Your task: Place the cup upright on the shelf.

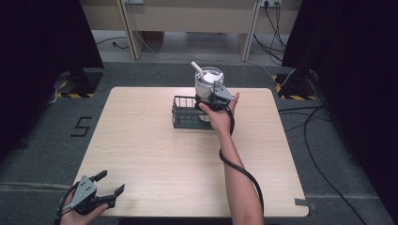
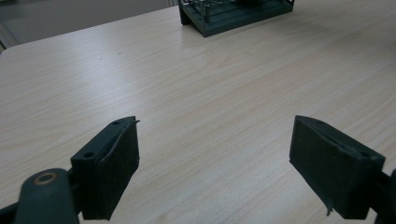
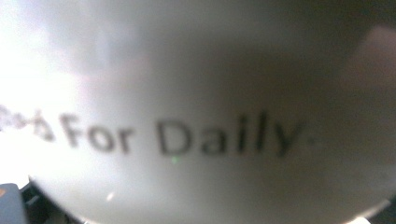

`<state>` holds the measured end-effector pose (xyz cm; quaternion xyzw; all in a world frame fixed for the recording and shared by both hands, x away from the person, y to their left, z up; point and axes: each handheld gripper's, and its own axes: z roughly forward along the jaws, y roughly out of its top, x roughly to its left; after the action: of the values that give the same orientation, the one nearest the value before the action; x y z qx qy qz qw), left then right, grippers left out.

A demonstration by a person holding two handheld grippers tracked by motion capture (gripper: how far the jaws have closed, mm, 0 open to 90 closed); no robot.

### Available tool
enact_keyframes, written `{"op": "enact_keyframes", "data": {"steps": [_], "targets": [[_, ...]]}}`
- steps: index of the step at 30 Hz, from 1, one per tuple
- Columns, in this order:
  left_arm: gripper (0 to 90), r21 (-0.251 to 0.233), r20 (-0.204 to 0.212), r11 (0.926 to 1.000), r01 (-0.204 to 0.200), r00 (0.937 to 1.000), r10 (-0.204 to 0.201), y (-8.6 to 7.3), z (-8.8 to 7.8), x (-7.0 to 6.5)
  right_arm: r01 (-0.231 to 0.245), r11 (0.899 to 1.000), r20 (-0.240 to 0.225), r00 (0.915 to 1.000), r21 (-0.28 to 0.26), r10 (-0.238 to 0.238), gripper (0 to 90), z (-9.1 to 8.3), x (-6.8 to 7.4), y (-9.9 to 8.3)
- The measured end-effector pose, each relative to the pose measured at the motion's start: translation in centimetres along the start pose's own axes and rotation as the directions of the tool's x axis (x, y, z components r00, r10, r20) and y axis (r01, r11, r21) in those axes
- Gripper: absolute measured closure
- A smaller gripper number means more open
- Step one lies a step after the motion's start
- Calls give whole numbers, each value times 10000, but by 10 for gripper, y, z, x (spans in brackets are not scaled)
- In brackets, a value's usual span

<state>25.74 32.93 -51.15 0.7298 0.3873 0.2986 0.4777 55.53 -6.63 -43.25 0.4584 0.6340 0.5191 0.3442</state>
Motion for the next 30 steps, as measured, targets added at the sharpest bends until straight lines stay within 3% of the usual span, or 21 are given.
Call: {"op": "enact_keyframes", "data": {"steps": [11, 26, 30], "targets": [[153, 7, 1, 10000, -23, 10000, 23, 0, 0, 0, 170, 9998, 162, 9997, -45, -169, 2, -5, 1, 1], [153, -22, -2, 10000, -60, 10000, 60, 1, -1, 0, -80, 9999, 234, 9997, -123, 83, 1, -8, 2, -4], [153, -32, -40, 10000, -55, 10000, 55, 1, -1, 0, 71, 9999, 322, 9995, -116, -67, 1, -11, 3, -4]]}}
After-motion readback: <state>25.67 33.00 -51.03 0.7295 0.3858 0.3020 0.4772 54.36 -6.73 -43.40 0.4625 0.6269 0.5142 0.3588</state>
